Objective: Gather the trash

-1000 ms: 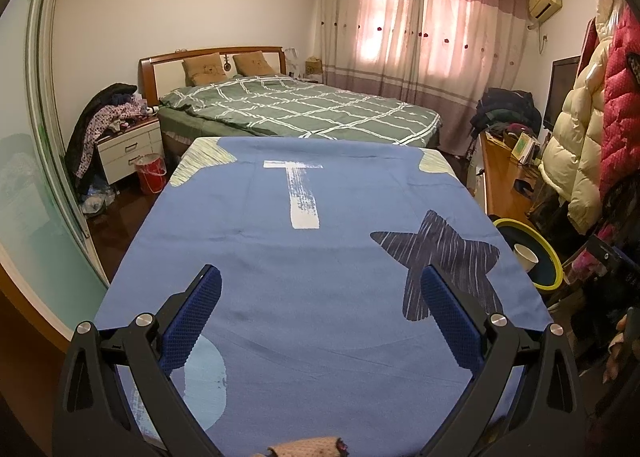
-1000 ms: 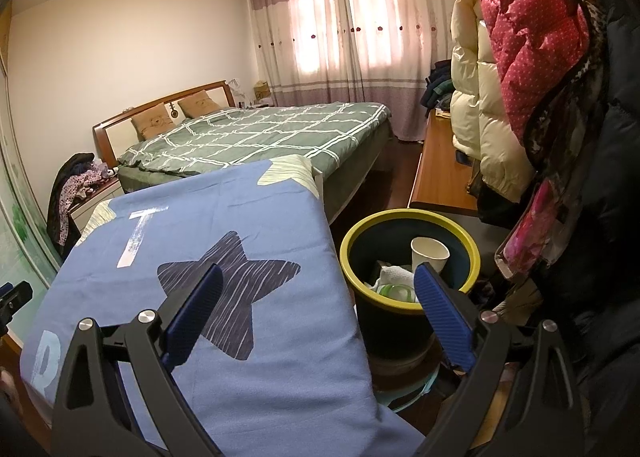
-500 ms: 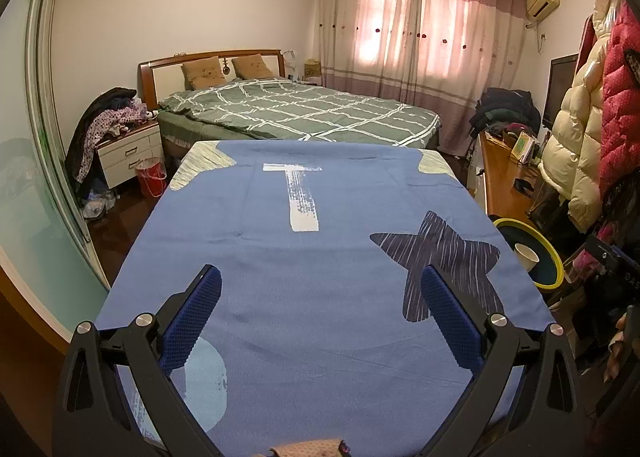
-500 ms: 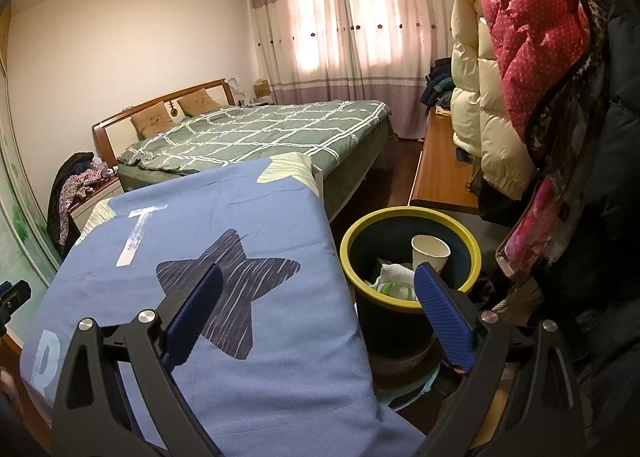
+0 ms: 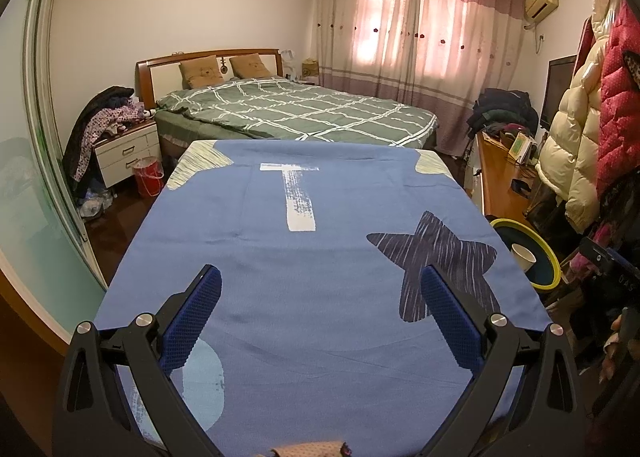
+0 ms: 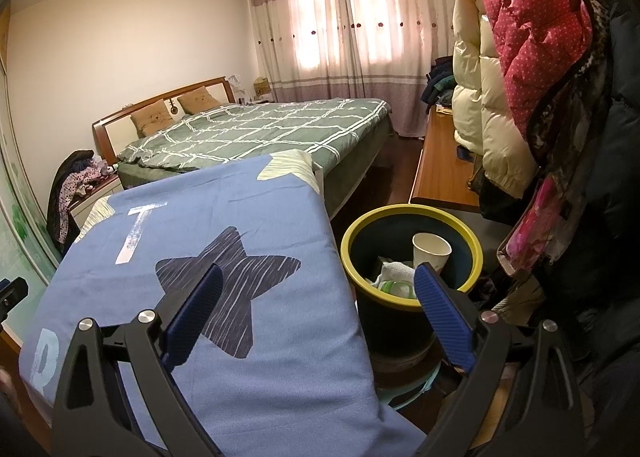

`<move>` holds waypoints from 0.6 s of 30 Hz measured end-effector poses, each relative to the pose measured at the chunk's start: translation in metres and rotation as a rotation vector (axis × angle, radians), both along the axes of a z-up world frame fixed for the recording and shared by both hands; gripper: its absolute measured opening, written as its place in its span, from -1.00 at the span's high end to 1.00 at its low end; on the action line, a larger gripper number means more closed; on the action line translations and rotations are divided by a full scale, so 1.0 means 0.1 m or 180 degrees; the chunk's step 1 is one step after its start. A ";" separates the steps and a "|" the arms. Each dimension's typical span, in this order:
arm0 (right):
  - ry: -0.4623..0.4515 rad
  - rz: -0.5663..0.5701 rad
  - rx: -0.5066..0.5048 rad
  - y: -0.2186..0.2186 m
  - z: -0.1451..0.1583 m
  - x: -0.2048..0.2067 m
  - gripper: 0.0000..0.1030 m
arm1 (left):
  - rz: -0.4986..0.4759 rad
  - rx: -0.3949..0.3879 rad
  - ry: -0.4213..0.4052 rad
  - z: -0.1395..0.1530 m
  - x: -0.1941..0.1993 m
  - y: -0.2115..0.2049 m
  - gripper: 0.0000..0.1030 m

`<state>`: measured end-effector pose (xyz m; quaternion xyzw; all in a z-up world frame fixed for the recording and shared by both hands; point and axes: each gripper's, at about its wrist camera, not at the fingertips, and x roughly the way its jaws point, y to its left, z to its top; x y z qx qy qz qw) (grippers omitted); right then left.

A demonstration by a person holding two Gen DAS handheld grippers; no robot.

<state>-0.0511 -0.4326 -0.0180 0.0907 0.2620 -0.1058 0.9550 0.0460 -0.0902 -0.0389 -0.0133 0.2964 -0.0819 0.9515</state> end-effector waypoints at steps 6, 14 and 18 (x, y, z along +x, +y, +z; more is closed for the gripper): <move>0.0008 0.0001 0.0000 0.00 -0.01 0.01 -0.78 | -0.0010 -0.0010 0.0047 0.00 0.03 0.02 -0.90; 0.0024 0.0004 0.0005 0.02 -0.05 0.02 -0.78 | -0.0014 -0.0015 0.0088 -0.03 0.06 0.01 -0.90; 0.0024 0.0044 -0.0018 0.04 -0.05 0.06 -0.78 | -0.0068 -0.0020 0.0103 -0.05 0.10 0.00 -0.90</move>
